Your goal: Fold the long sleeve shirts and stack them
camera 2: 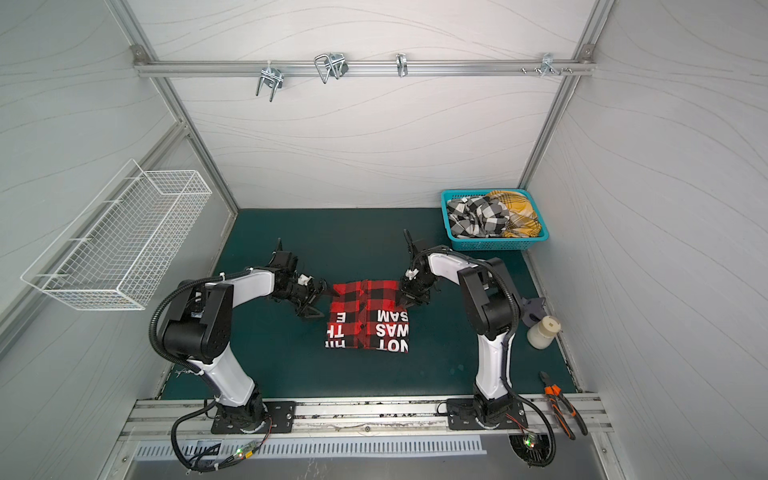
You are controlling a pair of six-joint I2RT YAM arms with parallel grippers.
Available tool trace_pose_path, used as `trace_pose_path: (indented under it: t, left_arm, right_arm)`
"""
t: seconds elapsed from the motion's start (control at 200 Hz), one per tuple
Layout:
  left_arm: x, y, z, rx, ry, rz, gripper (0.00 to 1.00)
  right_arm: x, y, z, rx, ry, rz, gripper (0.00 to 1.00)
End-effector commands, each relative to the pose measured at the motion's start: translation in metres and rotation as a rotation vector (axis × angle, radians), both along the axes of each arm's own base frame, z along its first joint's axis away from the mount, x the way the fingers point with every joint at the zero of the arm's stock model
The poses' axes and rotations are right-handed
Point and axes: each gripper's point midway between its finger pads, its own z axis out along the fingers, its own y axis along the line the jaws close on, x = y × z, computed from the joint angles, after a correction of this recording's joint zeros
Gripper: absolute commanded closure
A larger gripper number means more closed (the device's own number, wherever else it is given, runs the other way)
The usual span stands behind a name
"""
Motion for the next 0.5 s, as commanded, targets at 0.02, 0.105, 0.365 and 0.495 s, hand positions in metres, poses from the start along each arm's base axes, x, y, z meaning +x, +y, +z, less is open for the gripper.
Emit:
trace_pose_path:
  t: [0.02,0.105,0.365,0.495]
  left_arm:
    - [-0.005,0.005,-0.06,0.151,0.055,-0.026,0.15]
    - [-0.015,0.001,-0.075,0.164,0.092,-0.038,0.17]
    - [-0.017,-0.02,-0.086,0.118,0.125,-0.069,0.27]
    - [-0.017,-0.029,-0.086,0.083,0.112,-0.072,0.3]
  right_arm:
    - [0.0,-0.004,-0.013,-0.031,0.027,0.001,0.74]
    - [-0.002,-0.004,-0.015,-0.035,0.033,0.01,0.74]
    - [-0.004,-0.003,-0.018,-0.031,0.049,0.023,0.75]
    - [-0.005,0.0,-0.017,-0.008,0.058,0.017,0.75]
